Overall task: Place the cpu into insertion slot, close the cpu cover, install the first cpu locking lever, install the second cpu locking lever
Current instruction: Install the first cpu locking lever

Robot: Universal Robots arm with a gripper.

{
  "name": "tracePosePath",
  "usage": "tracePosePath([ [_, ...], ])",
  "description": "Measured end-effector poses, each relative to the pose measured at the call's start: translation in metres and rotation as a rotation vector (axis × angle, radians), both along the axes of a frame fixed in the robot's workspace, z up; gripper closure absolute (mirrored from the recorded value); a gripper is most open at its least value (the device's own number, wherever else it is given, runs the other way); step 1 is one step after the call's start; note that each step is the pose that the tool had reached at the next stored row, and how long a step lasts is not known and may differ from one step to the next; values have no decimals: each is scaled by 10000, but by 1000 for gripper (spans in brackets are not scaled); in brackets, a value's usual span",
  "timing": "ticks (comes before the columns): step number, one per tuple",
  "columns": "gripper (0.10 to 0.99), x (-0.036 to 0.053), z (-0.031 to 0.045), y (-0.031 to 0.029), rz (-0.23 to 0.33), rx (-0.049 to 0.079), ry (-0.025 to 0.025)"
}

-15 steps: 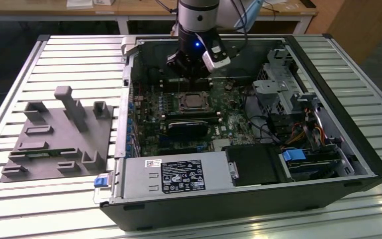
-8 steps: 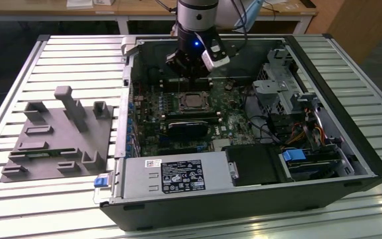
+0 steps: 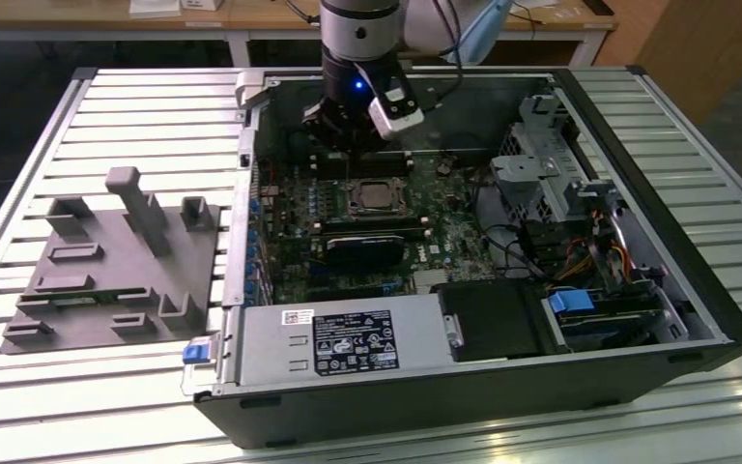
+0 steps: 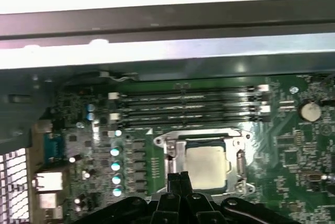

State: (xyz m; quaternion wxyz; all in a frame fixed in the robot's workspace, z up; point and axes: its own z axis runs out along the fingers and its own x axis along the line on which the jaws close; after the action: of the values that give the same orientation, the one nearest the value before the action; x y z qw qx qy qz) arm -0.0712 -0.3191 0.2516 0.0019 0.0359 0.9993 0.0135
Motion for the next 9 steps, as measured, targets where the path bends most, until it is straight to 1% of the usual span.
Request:
tracePosePath([
  [2, 984, -53, 0, 0, -2, 2, -21],
  [5, 984, -103, 0, 0, 0, 37, -67],
  [7, 984, -134, 0, 0, -1, 133, -115],
  [9, 984, -164, 0, 0, -2, 294, -162],
])
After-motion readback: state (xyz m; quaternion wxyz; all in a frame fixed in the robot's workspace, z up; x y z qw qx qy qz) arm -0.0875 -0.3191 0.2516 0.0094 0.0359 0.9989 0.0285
